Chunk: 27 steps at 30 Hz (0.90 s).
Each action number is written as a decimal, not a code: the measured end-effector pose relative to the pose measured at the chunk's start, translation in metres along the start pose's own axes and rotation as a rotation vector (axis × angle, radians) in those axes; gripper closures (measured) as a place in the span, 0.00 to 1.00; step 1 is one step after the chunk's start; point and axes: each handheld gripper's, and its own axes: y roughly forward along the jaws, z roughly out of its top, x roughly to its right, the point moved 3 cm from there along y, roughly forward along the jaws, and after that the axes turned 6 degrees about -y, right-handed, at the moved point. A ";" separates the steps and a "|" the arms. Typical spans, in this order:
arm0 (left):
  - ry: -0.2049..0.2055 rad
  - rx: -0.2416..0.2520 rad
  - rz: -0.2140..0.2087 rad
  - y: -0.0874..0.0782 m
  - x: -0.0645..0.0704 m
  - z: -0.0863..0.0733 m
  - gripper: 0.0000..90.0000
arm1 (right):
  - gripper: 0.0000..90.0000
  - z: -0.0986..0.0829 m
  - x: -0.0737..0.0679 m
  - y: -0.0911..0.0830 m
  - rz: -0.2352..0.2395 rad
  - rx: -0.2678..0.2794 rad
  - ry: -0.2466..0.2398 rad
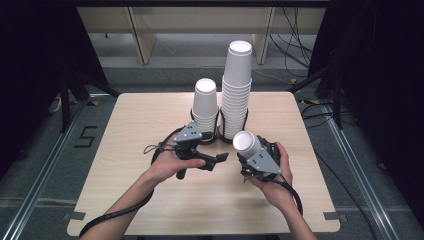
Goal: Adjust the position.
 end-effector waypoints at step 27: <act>0.004 -0.174 -0.043 0.045 -0.008 -0.002 0.08 | 0.22 -0.004 -0.028 0.013 -0.093 -0.049 -0.957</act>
